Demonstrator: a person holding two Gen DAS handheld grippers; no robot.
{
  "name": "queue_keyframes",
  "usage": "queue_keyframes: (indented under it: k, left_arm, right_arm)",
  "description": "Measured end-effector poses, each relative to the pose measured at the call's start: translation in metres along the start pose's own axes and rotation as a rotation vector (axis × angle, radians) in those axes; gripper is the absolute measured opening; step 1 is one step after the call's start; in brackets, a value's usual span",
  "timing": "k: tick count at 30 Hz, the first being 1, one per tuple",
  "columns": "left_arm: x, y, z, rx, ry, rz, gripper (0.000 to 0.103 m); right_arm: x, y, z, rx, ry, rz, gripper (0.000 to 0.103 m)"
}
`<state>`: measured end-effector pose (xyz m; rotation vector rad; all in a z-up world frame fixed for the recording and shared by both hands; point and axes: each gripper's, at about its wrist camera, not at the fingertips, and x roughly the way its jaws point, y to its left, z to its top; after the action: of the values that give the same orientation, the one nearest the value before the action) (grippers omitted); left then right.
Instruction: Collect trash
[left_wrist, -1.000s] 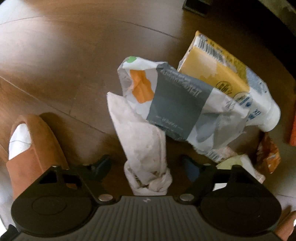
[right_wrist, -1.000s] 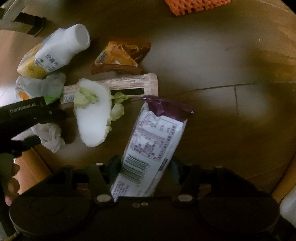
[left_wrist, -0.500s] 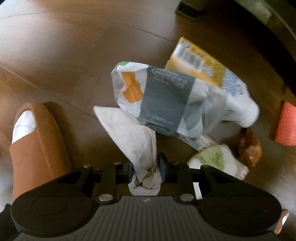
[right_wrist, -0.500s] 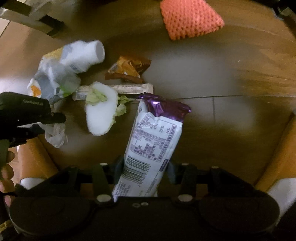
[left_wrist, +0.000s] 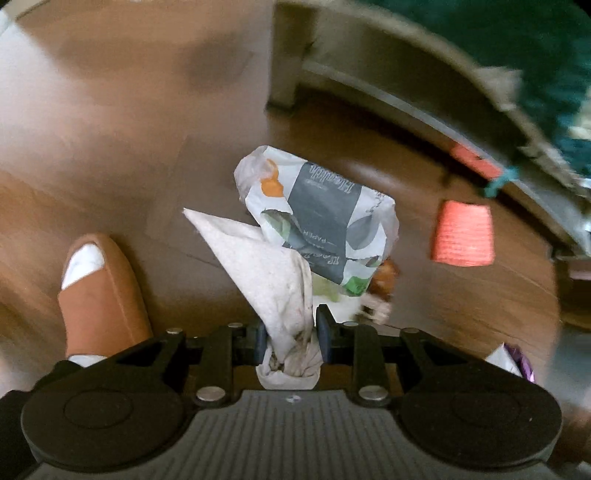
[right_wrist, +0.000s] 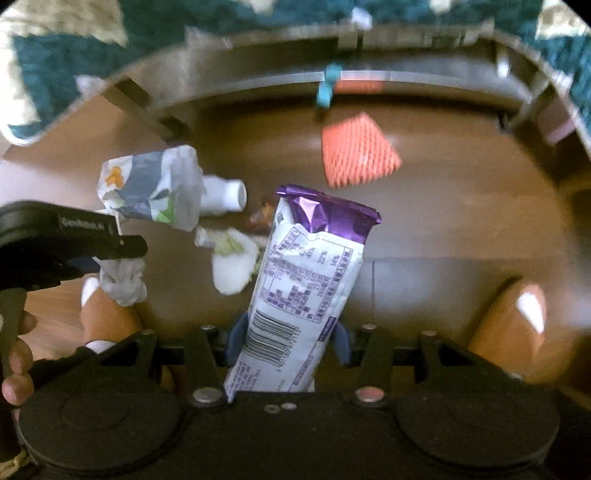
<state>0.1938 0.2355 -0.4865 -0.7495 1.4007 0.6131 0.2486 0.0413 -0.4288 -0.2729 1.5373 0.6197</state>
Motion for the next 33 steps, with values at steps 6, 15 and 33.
queue_keyframes:
  k: [6,15,33]
  left_arm:
    - [-0.056,-0.01,-0.016,0.068,-0.063,-0.033,0.026]
    - [-0.114,-0.013,-0.042,0.146,-0.146,-0.208,0.026]
    - [-0.166,-0.049,-0.08,0.329,-0.187,-0.318,0.02]
  right_arm:
    - [-0.054,-0.009,-0.011,-0.01,-0.087,-0.008,0.046]
    - [-0.12,-0.019,-0.033,-0.048,-0.255,0.092,0.047]
    - [-0.125,-0.011,-0.005,-0.186,-0.401,0.108,0.046]
